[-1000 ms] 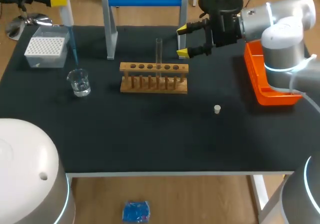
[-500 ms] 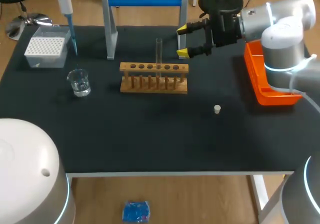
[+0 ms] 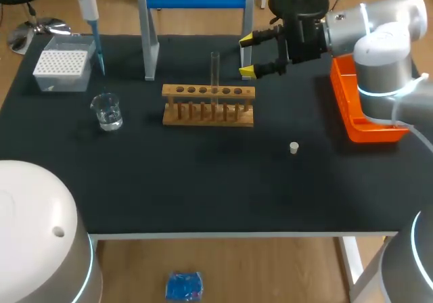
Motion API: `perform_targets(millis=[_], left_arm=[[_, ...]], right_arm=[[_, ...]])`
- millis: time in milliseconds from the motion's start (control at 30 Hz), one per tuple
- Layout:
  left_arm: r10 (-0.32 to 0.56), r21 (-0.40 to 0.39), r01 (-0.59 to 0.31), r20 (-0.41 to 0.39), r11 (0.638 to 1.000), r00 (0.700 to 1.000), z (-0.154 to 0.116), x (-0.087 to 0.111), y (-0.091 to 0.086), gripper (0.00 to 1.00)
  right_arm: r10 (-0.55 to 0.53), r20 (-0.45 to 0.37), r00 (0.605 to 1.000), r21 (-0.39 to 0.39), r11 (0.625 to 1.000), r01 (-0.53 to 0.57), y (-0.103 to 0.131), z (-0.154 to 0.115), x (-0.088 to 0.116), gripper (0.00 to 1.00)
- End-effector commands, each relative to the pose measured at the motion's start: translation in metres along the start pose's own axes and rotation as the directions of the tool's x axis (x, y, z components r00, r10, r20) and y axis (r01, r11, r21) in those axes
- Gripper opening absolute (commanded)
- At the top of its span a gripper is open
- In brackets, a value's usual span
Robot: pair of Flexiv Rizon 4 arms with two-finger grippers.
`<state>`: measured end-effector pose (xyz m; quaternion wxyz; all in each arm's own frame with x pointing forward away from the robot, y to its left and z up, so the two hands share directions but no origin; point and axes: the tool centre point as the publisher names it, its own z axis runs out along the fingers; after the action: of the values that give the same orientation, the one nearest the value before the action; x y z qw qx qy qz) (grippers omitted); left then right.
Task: Invert the test tube, pick up the pipette, mount the tip to pipette, aspirate from beaker and dispense into the tube, eject the tip, return the pipette, and cap with the stopper.
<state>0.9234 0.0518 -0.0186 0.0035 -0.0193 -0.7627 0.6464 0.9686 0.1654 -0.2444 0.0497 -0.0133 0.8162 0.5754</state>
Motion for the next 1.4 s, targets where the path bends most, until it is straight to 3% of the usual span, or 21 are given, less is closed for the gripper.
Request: perform_targets(millis=[33,367,667,867,1067,1400], left_arm=[[-0.001,-0.003,0.001,0.001,1.000,1.000,0.000,0.000,-0.001,0.00],[-0.001,-0.003,0.001,0.001,1.000,1.000,0.000,0.000,-0.001,0.00],[0.011,-0.031,-0.013,-0.057,0.999,0.998,0.035,-0.019,-0.061,0.00],[0.002,-0.024,-0.004,-0.073,1.000,0.997,0.061,-0.026,-0.090,0.00],[0.025,-0.014,-0.026,-0.082,1.000,0.996,0.088,-0.035,-0.107,0.00],[0.057,0.031,-0.054,-0.103,0.998,0.993,0.130,-0.049,-0.117,0.00]], right_arm=[[-0.001,0.002,1.000,0.000,1.000,0.001,0.000,0.000,0.000,1.00],[-0.001,0.002,1.000,0.000,1.000,0.001,0.000,0.000,0.000,1.00],[-0.001,0.002,1.000,0.000,1.000,0.001,0.000,0.000,0.000,1.00],[-0.001,0.002,1.000,0.000,1.000,0.001,0.000,0.000,0.000,1.00],[-0.001,0.002,1.000,0.000,1.000,0.001,0.000,0.000,0.000,1.00],[-0.001,0.002,1.000,0.000,1.000,0.001,0.000,0.000,0.000,1.00]])
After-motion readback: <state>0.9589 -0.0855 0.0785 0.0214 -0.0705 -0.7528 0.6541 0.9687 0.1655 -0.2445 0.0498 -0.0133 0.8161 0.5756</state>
